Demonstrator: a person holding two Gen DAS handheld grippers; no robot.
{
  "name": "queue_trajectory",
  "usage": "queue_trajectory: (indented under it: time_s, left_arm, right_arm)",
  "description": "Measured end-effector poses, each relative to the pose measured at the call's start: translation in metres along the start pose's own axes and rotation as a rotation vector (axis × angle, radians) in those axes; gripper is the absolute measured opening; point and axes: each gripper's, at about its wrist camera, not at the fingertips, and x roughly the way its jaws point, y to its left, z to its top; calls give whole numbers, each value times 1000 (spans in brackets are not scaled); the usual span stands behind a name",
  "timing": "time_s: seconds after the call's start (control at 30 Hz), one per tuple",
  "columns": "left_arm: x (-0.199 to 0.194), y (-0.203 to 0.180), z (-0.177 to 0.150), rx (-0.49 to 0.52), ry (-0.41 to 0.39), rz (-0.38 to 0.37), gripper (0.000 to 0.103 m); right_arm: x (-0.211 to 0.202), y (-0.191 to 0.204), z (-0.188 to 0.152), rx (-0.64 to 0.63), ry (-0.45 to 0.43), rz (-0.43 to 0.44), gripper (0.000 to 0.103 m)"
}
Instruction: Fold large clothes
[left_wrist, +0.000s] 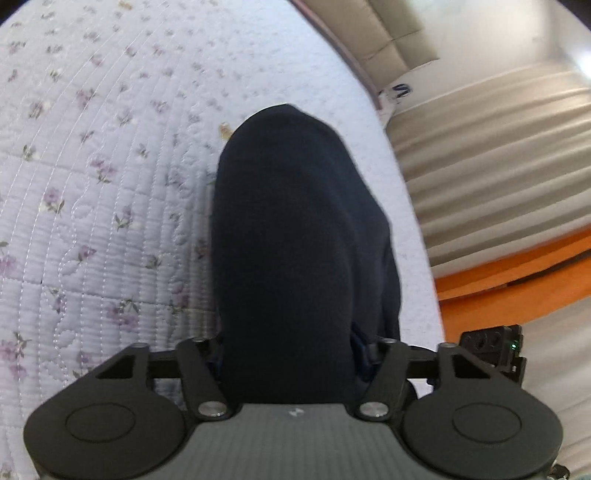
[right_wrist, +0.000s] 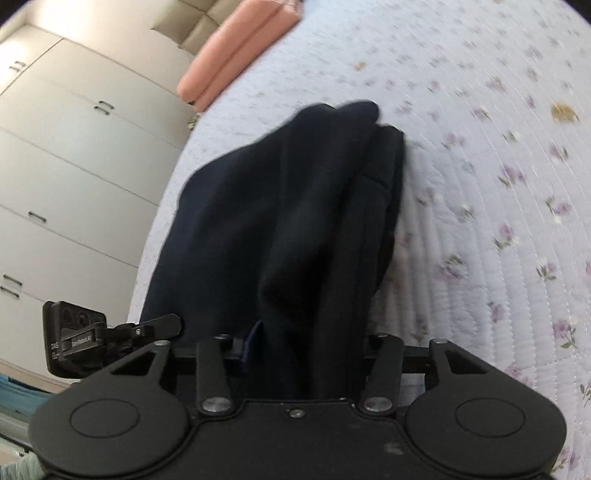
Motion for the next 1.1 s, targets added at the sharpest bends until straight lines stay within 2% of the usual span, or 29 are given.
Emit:
queue_trajectory:
  time_s: [0.1,0.17,0.33,0.47,0.57,0.67,0.83,0.9,0.97,1.03,1.1]
  left_arm:
    - [-15,-11,-2,45,-14,-57,55]
    - [-34,-22,-7,85,-27,-89,55]
    - [-111,-32,-27,115,-72,-166,55]
    - [-177,-35,-51,113,-93,-178,55]
    - [-210,-26,-71,85,-96,-160,56]
    - [-222,-5,-93,44,-91,-137,56]
    - [-195,61,-137,-57,-58,-25,57]
    - [-182,96,-159,-136,-87,30,68]
    - [-183,123,-173,-205,-149,-80,65]
    - [-187,124,-178,-156,-185,-98,65]
    - [-192,120,-184,-91,-217,-78,65]
  right_arm:
    - [-14,34,-5,-77,-25,25,57]
    - [-25,66,-16,-142,-45,12,57]
    - [-57,137,-60,-154,-132,53,57]
    - [-65,192,-99,-171,-149,42,57]
    - [-58,210,-120,-184,-121,22,57]
    - [-41,203,-138,-172,-71,1,56]
    - [12,156,-180,-165,21,-95,56]
    - [20,140,-191,-127,-6,-67,65]
    - [19,135,-198,-126,-60,-41,68]
    - [16,139,-203,-175,-97,-56,73]
    - [14,142,-201,-205,-128,-76,73]
